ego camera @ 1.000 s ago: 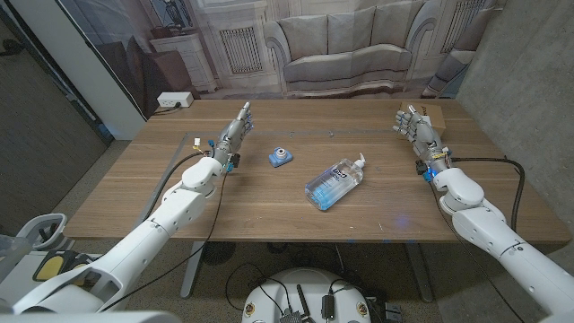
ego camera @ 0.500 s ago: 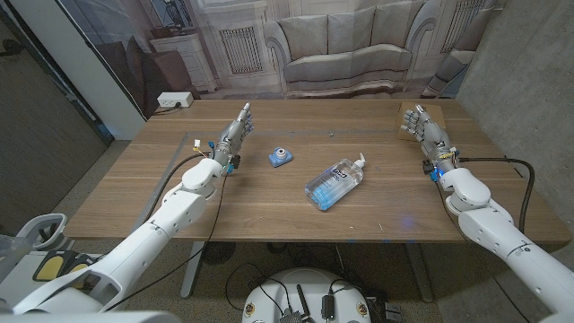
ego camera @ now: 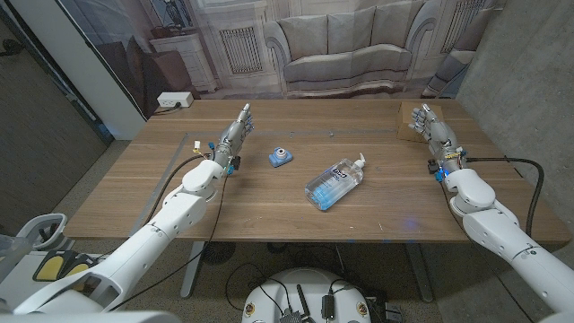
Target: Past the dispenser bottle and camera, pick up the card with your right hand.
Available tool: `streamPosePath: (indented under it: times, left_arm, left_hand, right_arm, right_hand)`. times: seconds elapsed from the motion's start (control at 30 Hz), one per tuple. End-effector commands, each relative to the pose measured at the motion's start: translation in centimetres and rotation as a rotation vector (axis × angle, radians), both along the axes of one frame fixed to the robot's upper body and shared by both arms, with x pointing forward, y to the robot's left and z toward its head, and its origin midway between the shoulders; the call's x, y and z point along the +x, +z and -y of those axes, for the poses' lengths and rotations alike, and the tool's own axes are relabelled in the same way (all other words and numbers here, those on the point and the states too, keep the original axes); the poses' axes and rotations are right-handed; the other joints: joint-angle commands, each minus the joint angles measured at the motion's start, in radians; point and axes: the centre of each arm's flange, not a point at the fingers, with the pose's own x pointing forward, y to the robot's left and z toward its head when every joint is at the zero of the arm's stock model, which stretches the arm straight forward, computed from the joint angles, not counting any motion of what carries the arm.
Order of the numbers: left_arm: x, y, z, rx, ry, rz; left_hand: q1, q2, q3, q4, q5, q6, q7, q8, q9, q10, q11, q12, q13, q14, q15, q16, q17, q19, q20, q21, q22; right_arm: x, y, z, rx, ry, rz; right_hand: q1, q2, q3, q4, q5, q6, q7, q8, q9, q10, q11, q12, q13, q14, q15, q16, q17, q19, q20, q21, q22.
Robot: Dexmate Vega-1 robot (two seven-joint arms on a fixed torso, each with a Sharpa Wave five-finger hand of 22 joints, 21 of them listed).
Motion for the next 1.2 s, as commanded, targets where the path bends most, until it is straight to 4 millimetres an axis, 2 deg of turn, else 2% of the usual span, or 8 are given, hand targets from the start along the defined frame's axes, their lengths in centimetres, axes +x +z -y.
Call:
streamPosePath:
  times: [0.03,0.77,0.8,1.2]
  left_arm:
    - [0.1,-0.5,-0.3,-0.008,0.0,-0.002]
    - [0.0,-1.3,-0.3,-0.013,0.001,-0.013]
    - [0.0,-1.3,-0.3,-0.013,0.002,-0.012]
    - [-0.2,-1.3,-0.2,-0.011,0.0,-0.009]
  left_hand:
    - [0.005,0.003,-0.005,0.004,0.002,0.01,0.004,-0.001,0.002,0.004,-0.006,-0.002,0.001,0.007,-0.003,-0.003,0.003,0.006,-0.052,-0.004,0.004]
    - [0.007,0.006,-0.011,0.003,0.003,0.015,0.004,-0.002,0.003,0.008,-0.005,-0.003,0.001,0.006,-0.005,-0.006,0.003,0.006,-0.049,-0.014,0.004]
    - [0.007,0.006,-0.011,0.004,0.003,0.014,0.003,-0.003,0.003,0.007,-0.008,-0.004,0.001,0.006,-0.005,-0.006,0.003,0.005,-0.048,-0.015,0.004]
    - [0.008,0.007,-0.013,0.004,0.003,0.016,0.001,-0.003,0.003,0.006,-0.005,-0.005,0.001,0.007,-0.005,-0.006,0.003,0.005,-0.046,-0.019,0.004]
  right_arm:
    - [-0.6,0.0,1.0,-0.021,-0.094,0.004]
    - [-1.2,0.3,1.7,-0.095,-0.231,-0.015]
    - [-1.2,0.3,1.7,-0.097,-0.237,-0.016]
    - [-1.6,0.4,1.8,-0.14,-0.299,-0.012]
  right_hand:
    - [0.013,0.001,0.002,-0.009,0.005,0.014,-0.004,0.009,0.002,0.016,-0.003,0.01,0.001,0.017,-0.005,0.008,0.002,0.017,-0.06,-0.006,0.006]
    - [0.027,0.004,0.007,-0.02,0.007,0.034,-0.026,0.011,0.003,0.032,-0.021,0.011,0.001,0.027,-0.015,0.004,0.001,0.031,-0.065,-0.012,0.006]
    - [0.033,0.004,0.009,-0.024,0.007,0.035,-0.026,0.01,0.003,0.033,-0.029,0.01,0.001,0.028,-0.015,0.002,0.001,0.032,-0.064,-0.015,0.006]
    - [0.049,0.007,0.016,-0.035,0.009,0.046,-0.027,0.01,0.003,0.048,-0.023,0.012,0.001,0.039,-0.024,0.001,0.0,0.05,-0.074,-0.017,0.005]
